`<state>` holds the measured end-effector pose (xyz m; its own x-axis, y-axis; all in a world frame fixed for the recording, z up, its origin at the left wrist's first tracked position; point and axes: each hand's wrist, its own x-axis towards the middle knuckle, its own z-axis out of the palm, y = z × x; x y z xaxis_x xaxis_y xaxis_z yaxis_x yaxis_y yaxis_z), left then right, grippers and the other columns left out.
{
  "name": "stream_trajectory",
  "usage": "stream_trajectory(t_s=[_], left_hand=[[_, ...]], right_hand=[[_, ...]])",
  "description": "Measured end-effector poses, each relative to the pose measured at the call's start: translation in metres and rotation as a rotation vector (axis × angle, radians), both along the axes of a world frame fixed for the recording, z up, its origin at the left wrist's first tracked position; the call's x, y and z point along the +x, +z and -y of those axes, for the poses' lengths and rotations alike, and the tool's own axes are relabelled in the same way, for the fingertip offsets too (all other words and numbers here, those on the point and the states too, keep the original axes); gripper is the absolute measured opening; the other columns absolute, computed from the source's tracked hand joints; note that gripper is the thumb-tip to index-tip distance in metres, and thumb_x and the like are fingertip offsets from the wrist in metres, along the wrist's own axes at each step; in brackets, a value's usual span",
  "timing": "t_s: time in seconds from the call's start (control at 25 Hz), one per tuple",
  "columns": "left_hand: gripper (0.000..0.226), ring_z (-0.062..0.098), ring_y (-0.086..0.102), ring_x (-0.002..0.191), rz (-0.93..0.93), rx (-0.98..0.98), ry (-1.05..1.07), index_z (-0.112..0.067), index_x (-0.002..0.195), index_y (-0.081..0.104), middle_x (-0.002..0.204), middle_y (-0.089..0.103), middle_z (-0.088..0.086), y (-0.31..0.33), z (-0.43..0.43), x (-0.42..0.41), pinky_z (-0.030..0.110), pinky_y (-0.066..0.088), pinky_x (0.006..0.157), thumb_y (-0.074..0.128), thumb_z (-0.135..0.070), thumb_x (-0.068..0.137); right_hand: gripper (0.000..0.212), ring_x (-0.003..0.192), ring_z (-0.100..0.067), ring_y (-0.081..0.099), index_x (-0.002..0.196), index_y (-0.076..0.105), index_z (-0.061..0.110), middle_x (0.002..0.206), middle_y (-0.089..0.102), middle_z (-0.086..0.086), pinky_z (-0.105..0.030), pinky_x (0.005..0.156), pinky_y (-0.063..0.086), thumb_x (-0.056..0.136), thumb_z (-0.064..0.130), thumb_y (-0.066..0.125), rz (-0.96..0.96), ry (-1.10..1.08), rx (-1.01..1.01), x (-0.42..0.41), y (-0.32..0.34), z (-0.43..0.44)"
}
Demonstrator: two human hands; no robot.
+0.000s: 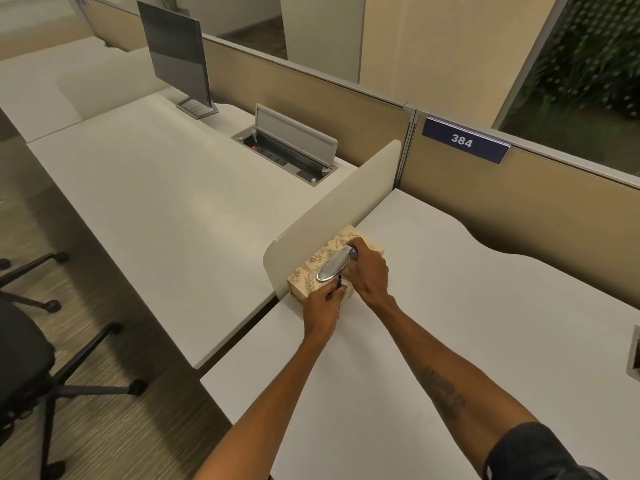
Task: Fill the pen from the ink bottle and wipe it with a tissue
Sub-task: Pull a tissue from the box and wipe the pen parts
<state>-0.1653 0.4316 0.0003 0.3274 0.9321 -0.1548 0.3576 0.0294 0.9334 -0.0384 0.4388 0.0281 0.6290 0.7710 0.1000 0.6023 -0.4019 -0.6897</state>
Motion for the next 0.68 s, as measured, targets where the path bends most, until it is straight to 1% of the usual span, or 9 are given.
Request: stream_trajectory(t_s=[0.08,0.16,0.2,0.28,0.36,0.56,0.6,0.68], left_hand=[[0.036,0.021,0.056,0.124,0.005,0.001,-0.005,-0.018,0.13,0.067,0.142,0.057,0.0,-0.001,0.001,-0.001,0.019,0.051,0.091,0.065,-0.028,0.095],[0.036,0.021,0.054,0.127,0.021,-0.007,-0.015,-0.017,0.13,0.066,0.141,0.057,0.0,-0.002,0.003,-0.002,0.019,0.051,0.093,0.065,-0.026,0.095],[0.036,0.022,0.055,0.128,0.03,-0.003,-0.022,-0.017,0.13,0.066,0.141,0.057,0.0,-0.001,0.004,-0.003,0.022,0.052,0.094,0.066,-0.025,0.095],[0.034,0.023,0.055,0.127,0.037,0.008,-0.026,-0.018,0.128,0.066,0.138,0.058,0.0,-0.002,0.005,-0.003,0.029,0.054,0.099,0.066,-0.025,0.095],[0.034,0.023,0.054,0.128,0.038,0.005,-0.027,-0.018,0.128,0.066,0.14,0.057,0.0,-0.002,0.006,-0.004,0.031,0.052,0.102,0.066,-0.026,0.095],[0.038,0.02,0.048,0.132,0.071,-0.009,-0.037,-0.016,0.132,0.063,0.144,0.053,0.0,0.003,0.009,-0.005,0.03,0.05,0.104,0.066,-0.023,0.095],[0.039,0.018,0.048,0.131,0.084,-0.013,-0.039,-0.015,0.133,0.063,0.143,0.053,0.0,0.004,0.01,-0.006,0.031,0.05,0.104,0.067,-0.022,0.095],[0.039,0.017,0.051,0.129,0.096,-0.028,-0.049,-0.017,0.133,0.063,0.141,0.056,-0.001,0.002,0.01,-0.007,0.038,0.052,0.103,0.067,-0.024,0.094]], right_hand=[[0.019,0.093,-0.03,0.067,0.114,0.06,0.018,0.107,0.071,-0.009,-0.039,0.076,0.056,0.103,0.019,0.044,-0.056,-0.061,0.048,0.001,0.003,0.005],[0.018,0.096,-0.027,0.068,0.114,0.06,0.016,0.109,0.071,-0.009,-0.033,0.077,0.056,0.102,0.018,0.047,-0.131,-0.112,0.096,0.002,0.006,0.01],[0.017,0.097,-0.026,0.068,0.114,0.06,0.014,0.11,0.071,-0.009,-0.032,0.078,0.056,0.101,0.016,0.049,-0.159,-0.122,0.113,0.002,0.008,0.013],[0.017,0.099,-0.026,0.067,0.113,0.061,0.014,0.111,0.071,-0.008,-0.034,0.081,0.057,0.1,0.013,0.05,-0.183,-0.126,0.137,0.001,0.012,0.016],[0.016,0.098,-0.025,0.066,0.111,0.061,0.013,0.108,0.07,-0.008,-0.035,0.083,0.058,0.1,0.013,0.05,-0.195,-0.128,0.164,-0.002,0.019,0.017],[0.016,0.094,-0.024,0.068,0.109,0.062,0.013,0.104,0.071,-0.008,-0.037,0.08,0.06,0.099,0.014,0.049,-0.231,-0.185,0.181,0.0,0.038,0.017],[0.016,0.094,-0.024,0.069,0.109,0.062,0.012,0.104,0.071,-0.008,-0.035,0.079,0.06,0.099,0.014,0.05,-0.231,-0.188,0.182,0.001,0.038,0.018],[0.017,0.091,-0.02,0.067,0.111,0.062,0.011,0.103,0.07,-0.006,-0.03,0.076,0.057,0.1,0.015,0.05,-0.227,-0.171,0.184,0.0,0.041,0.019]])
